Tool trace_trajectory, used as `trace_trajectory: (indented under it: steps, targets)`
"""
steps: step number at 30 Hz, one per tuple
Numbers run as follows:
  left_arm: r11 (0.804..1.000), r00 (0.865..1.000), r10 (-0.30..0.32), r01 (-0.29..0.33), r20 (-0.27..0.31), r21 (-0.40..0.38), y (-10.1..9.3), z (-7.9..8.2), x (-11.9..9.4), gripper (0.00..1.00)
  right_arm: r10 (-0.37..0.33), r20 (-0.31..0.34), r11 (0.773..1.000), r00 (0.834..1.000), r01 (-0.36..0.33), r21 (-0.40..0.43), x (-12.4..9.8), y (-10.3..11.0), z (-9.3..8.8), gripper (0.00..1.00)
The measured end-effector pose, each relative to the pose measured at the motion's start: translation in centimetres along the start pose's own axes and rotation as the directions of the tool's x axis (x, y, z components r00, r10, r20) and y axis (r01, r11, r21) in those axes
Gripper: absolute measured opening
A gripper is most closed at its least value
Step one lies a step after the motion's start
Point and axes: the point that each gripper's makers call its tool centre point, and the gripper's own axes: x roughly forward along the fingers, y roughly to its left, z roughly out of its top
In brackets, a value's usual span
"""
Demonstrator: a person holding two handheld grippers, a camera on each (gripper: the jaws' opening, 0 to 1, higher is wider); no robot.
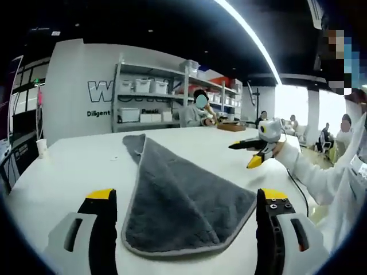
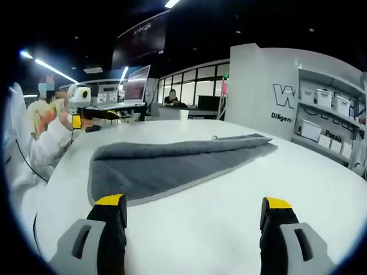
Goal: Open the folded towel by lifting each exposed corner and separating the folded layers until the towel lies flat within the target outline without major curled edges
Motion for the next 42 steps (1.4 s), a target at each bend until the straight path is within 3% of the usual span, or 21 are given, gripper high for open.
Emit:
trace_trajectory:
  steps: [10, 16, 23, 24, 30, 33, 39, 42]
  targets:
    - [0.986, 0.987, -0.087, 0.105, -0.137, 0.131, 1.7, -0.4, 5.2, 1.0, 0.002, 0.005, 1.0, 1.0, -0.002, -0.003, -0.1, 0.1, 0.2, 0.97]
    - [0.98, 0.98, -0.134, 0.153, -0.147, 0.124, 3.9, -0.1, 9.5, 1.0, 0.004, 0.002, 1.0, 1.0, -0.004, -0.01, 0.0, 0.2, 0.2, 0.97]
    - [0.972, 0.966, -0.131, 0.17, -0.224, 0.161, 6.5, -1.0, 14.4, 1.0, 0.005, 0.008, 1.0, 1.0, -0.004, -0.01, -0.1, 0.2, 0.3, 0.97]
    - [0.972, 0.964, -0.14, 0.178, -0.228, 0.154, 7.2, -1.0, 16.2, 1.0, 0.005, 0.009, 1.0, 1.0, -0.005, -0.01, -0.1, 0.2, 0.4, 0.97]
    - [0.979, 0.961, -0.181, 0.197, -0.209, 0.056, 8.4, -1.0, 21.2, 1.0, 0.0, 0.013, 1.0, 1.0, 0.0, -0.001, -0.2, -0.1, 0.3, 0.97]
    - [0.979, 0.959, -0.205, 0.201, -0.198, -0.039, 8.9, -0.8, 23.0, 1.0, -0.006, 0.026, 1.0, 1.0, 0.005, 0.01, -0.3, -0.2, 0.5, 0.97]
    - [0.977, 0.968, -0.196, 0.18, -0.154, -0.115, 10.8, 0.0, 26.5, 1.0, -0.004, 0.025, 1.0, 1.0, 0.004, 0.005, -0.3, -0.1, 0.6, 0.97]
    - [0.98, 0.971, -0.183, 0.167, -0.154, -0.112, 11.0, -0.1, 27.5, 0.97, -0.003, 0.029, 1.0, 1.0, 0.003, 0.006, -0.3, -0.1, 0.7, 0.96]
